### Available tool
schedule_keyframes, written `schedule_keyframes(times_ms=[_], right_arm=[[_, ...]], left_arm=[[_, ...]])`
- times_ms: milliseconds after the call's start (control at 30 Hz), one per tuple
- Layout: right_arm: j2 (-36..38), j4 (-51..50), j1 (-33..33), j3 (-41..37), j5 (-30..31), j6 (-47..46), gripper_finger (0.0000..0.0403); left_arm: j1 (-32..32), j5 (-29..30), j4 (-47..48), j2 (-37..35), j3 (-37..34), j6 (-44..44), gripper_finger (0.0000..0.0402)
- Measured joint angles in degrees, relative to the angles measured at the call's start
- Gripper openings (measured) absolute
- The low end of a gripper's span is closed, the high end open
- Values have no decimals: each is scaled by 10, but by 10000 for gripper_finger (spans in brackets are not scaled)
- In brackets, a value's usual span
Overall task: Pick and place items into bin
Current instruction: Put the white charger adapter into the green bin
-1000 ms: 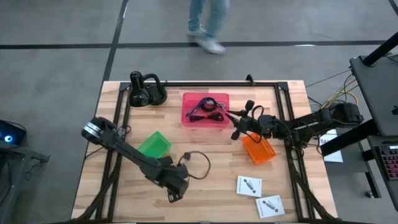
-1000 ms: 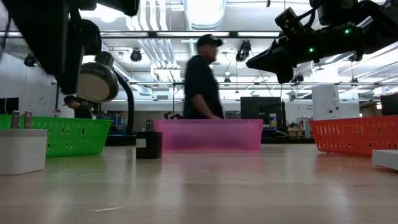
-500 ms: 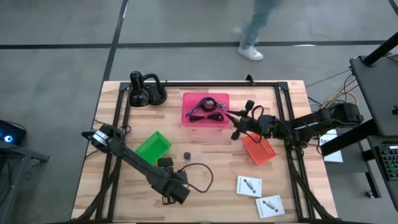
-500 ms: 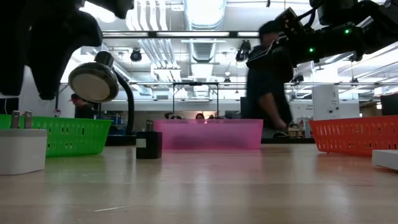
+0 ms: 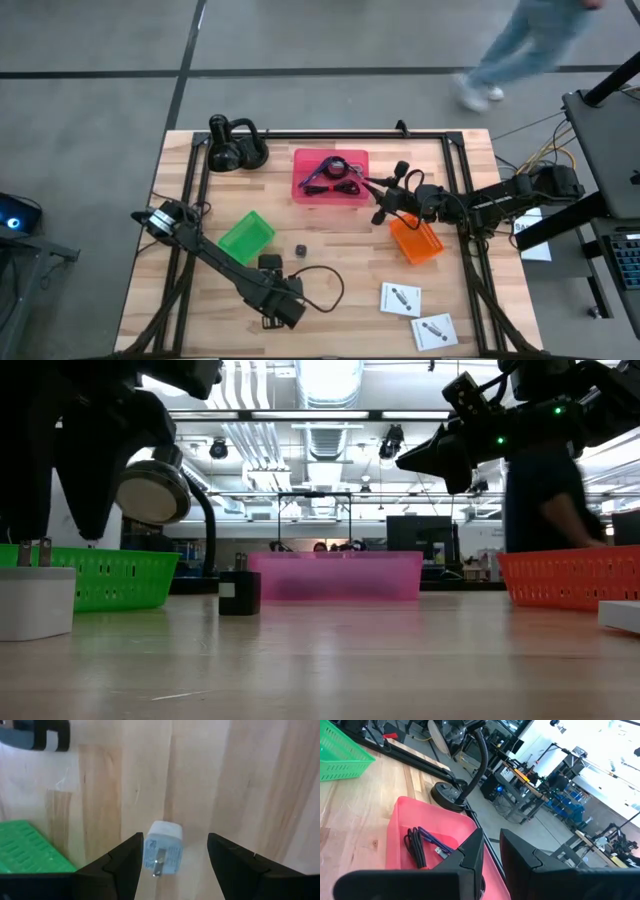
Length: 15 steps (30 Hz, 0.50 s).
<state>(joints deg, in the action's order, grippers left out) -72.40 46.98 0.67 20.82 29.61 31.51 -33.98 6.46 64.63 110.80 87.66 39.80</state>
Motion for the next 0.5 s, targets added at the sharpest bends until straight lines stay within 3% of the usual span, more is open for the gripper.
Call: schedule_keyframes(times_ms=[500], right_arm=[[0, 0, 0, 0, 0, 1, 52]], left_arm=[[-2, 3, -8, 3, -32, -31, 205]])
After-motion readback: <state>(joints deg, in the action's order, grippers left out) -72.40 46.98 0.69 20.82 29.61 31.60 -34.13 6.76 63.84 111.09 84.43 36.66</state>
